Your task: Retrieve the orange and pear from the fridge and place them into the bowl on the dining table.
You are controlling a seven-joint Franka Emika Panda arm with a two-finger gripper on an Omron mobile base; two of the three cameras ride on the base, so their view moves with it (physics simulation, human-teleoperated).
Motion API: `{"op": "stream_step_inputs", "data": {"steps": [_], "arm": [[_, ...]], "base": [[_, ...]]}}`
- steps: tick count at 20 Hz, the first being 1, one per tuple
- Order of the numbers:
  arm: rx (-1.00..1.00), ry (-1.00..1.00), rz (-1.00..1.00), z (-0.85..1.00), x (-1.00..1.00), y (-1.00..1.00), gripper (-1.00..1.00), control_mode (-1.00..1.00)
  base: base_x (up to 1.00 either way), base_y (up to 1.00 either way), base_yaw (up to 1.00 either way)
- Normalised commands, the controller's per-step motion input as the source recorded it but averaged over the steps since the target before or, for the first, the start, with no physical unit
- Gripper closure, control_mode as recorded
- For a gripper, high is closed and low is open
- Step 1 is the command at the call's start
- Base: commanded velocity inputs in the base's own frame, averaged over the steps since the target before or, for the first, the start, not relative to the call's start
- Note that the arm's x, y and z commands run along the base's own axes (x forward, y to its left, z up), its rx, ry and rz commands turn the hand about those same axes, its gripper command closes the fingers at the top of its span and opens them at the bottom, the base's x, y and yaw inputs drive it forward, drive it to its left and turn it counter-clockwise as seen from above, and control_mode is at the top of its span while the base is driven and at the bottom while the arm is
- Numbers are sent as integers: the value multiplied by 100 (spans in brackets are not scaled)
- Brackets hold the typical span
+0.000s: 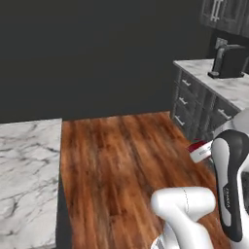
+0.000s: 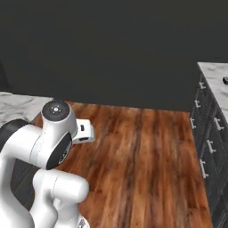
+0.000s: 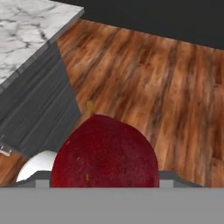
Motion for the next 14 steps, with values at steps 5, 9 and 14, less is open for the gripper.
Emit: {"op": "stream_step_inputs", "data": {"steps": [5, 9, 14], "arm": [[0, 0, 0, 0, 0, 0, 100, 100], [0, 0, 0, 0, 0, 0, 100, 100], [0, 0, 0, 0, 0, 0, 100, 100]], "base": [[100, -24, 30], [100, -49, 22], [100, -46, 22]]}}
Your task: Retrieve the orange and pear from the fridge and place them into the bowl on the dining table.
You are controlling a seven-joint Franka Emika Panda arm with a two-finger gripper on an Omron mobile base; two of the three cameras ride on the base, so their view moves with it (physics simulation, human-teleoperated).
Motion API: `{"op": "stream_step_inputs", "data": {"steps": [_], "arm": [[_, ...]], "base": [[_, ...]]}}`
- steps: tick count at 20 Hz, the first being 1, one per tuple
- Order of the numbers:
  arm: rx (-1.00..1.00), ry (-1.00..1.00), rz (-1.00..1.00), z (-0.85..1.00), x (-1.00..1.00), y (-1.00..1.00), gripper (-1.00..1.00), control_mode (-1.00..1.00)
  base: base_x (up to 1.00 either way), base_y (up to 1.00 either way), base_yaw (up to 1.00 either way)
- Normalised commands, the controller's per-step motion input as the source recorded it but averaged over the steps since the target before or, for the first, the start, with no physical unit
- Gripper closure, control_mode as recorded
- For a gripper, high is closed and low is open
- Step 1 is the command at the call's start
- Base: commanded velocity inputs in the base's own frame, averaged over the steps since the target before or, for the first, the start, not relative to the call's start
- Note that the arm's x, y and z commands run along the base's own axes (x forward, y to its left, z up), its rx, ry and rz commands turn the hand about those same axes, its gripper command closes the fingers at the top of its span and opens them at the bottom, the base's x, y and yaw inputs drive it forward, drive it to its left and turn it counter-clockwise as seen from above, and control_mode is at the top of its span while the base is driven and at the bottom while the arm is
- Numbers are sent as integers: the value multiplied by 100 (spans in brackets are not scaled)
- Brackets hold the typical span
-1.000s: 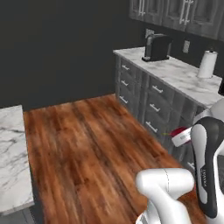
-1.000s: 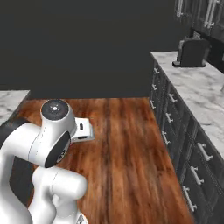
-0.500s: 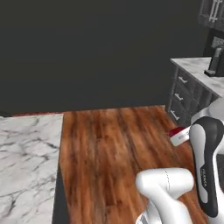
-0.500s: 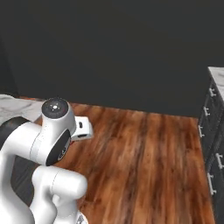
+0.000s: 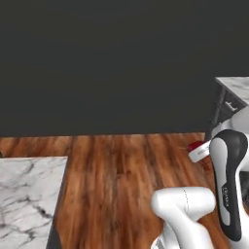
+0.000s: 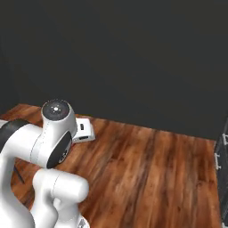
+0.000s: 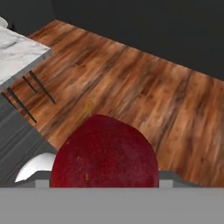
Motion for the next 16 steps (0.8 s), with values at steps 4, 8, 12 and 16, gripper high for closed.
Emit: {"op": "stream_step_inputs", "data": {"steps": [4, 8, 12, 16], "arm": [[0, 0, 0, 0, 0, 0, 100, 100], [0, 0, 0, 0, 0, 0, 100, 100], [0, 0, 0, 0, 0, 0, 100, 100], [0, 0, 0, 0, 0, 0, 100, 100]], "base": [[100, -38, 47], [100, -19, 63], [100, -14, 71], [100, -16, 73]]}}
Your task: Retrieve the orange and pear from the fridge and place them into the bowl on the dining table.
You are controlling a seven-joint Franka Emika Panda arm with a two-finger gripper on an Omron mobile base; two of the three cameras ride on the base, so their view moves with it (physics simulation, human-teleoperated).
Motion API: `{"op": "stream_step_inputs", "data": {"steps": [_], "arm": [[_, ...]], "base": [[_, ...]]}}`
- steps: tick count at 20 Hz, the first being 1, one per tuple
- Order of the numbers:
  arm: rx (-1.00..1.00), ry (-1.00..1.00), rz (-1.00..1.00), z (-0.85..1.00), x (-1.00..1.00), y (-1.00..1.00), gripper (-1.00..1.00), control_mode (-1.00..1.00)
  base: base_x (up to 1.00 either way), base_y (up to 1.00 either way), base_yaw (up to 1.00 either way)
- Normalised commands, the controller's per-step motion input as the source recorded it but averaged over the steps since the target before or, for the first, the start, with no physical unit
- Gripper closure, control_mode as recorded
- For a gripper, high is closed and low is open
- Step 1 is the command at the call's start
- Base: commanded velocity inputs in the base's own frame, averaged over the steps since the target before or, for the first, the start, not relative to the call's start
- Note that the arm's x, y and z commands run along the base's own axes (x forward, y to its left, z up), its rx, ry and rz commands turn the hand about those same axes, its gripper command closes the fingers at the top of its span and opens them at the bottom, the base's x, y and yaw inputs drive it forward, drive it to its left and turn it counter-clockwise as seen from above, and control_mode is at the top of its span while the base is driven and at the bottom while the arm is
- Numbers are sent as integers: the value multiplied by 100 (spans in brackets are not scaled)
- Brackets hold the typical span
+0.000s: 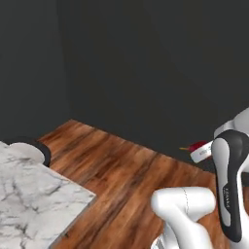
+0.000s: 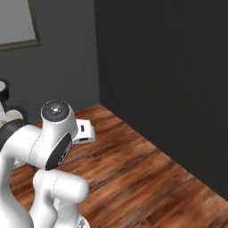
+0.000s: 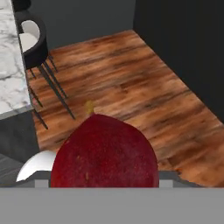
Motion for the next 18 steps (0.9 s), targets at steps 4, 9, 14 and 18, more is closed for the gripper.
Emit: {"op": "stream_step_inputs", "data": {"steps": [4, 9, 14, 18], "arm": [[0, 0, 0, 0, 0, 0, 100, 100], [0, 0, 0, 0, 0, 0, 100, 100], [0, 0, 0, 0, 0, 0, 100, 100], [0, 0, 0, 0, 0, 0, 100, 100]], "base": [[100, -15, 73], [100, -18, 72], [100, -39, 68], [100, -59, 62]]}}
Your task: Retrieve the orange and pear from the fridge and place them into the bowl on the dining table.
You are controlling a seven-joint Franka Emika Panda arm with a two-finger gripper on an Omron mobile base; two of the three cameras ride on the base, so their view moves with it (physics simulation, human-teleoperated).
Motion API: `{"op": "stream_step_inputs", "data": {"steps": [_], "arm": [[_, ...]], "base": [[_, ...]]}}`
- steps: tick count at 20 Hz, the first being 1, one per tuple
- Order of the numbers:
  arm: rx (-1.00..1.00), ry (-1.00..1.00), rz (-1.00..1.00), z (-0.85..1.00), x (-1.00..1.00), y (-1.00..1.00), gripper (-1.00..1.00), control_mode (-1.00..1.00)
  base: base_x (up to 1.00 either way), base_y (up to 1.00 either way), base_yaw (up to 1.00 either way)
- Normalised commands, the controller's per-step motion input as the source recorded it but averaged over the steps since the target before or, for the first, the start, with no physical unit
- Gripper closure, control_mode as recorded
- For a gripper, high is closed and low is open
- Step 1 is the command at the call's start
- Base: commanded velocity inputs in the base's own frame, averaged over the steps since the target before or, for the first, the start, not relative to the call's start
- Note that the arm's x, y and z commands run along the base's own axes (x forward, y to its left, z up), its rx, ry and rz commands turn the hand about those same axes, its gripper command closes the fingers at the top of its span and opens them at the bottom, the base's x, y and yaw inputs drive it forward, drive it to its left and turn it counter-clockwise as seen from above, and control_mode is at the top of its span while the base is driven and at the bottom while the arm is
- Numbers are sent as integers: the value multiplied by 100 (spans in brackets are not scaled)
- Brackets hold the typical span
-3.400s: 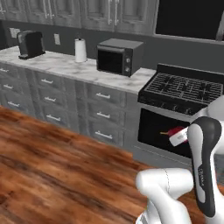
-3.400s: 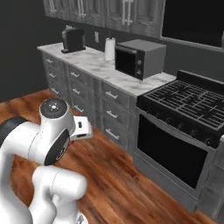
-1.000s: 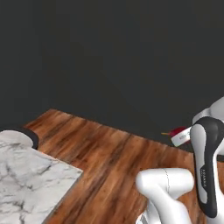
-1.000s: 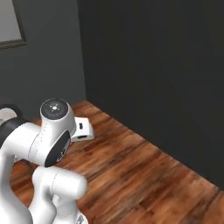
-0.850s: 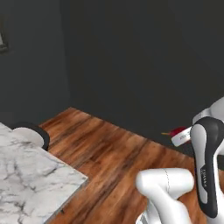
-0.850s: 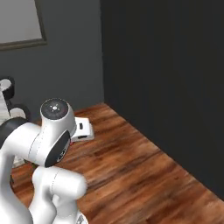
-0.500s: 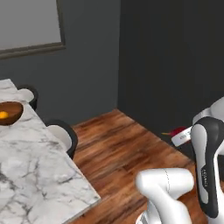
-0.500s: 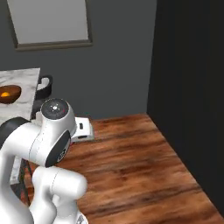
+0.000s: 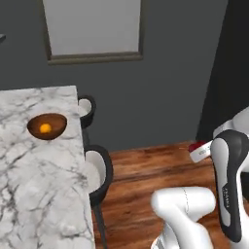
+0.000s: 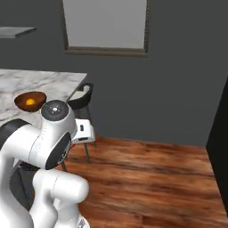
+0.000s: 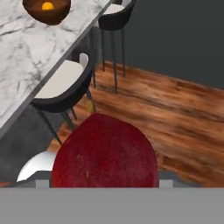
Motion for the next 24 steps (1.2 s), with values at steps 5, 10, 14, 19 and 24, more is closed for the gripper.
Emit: {"op": "stream_step_inputs", "data": {"steps": [5, 10, 14, 19, 24], "arm": [[0, 0, 0, 0, 0, 0, 100, 100], [0, 0, 0, 0, 0, 0, 100, 100], [0, 0, 0, 0, 0, 0, 100, 100], [0, 0, 0, 0, 0, 0, 100, 100], [0, 0, 0, 0, 0, 0, 100, 100]], "base": [[100, -65, 62], [100, -48, 63], [100, -34, 68], [100, -25, 72], [100, -15, 73]]}}
